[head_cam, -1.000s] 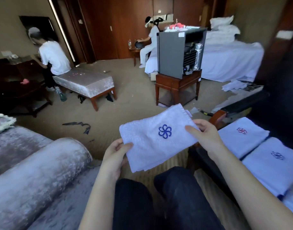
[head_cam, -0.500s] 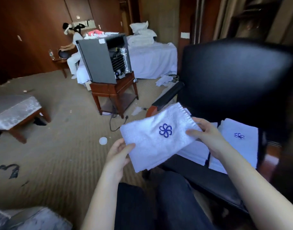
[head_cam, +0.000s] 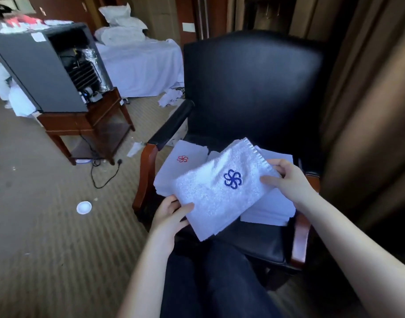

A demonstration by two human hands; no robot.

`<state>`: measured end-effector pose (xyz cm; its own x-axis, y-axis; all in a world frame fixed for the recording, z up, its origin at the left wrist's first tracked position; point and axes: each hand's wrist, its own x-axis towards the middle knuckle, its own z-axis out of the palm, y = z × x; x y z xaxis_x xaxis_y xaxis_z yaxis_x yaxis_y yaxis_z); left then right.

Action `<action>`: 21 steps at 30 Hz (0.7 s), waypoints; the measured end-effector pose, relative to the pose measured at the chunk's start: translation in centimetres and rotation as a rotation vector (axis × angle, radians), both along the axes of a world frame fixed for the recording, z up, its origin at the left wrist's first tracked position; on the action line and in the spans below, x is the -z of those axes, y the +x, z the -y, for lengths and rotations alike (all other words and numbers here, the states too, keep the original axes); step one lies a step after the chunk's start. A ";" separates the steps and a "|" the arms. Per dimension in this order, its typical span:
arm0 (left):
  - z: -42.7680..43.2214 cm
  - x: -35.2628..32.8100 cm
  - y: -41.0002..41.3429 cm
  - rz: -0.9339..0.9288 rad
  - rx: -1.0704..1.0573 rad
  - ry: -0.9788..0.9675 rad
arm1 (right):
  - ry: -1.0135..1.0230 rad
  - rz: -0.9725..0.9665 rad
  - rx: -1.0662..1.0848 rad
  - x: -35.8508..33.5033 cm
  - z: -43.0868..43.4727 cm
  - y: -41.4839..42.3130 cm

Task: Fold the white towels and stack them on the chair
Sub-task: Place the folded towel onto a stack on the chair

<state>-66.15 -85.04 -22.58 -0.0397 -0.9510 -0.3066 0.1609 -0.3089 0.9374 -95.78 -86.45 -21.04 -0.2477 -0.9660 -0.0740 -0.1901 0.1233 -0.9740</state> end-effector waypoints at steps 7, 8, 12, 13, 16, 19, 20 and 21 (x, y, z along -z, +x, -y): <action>4.9 4.1 -2.8 -0.024 0.043 0.109 | 0.036 -0.256 -0.028 1.6 6.4 -2.1; 5.6 4.6 -3.1 -0.027 0.043 0.119 | 0.033 -0.308 -0.036 1.8 7.5 -2.2; 9.0 6.2 -4.7 -0.024 0.048 0.147 | 0.021 -0.451 -0.091 2.6 12.4 -2.5; 9.9 6.6 -4.9 -0.018 0.016 0.165 | 0.029 -0.478 -0.111 2.8 13.7 -2.4; 12.4 8.0 -5.1 0.021 -0.070 0.171 | 0.015 -0.570 -0.168 3.7 17.6 -2.3; 14.1 9.4 -5.1 0.044 -0.086 0.160 | 0.038 -0.616 -0.224 4.8 21.0 -2.3; 14.5 10.0 -5.1 0.085 -0.079 0.157 | 0.058 -0.649 -0.244 5.4 21.9 -2.4; 14.7 10.6 -5.1 0.143 -0.064 0.152 | 0.091 -0.700 -0.268 6.3 22.7 -2.5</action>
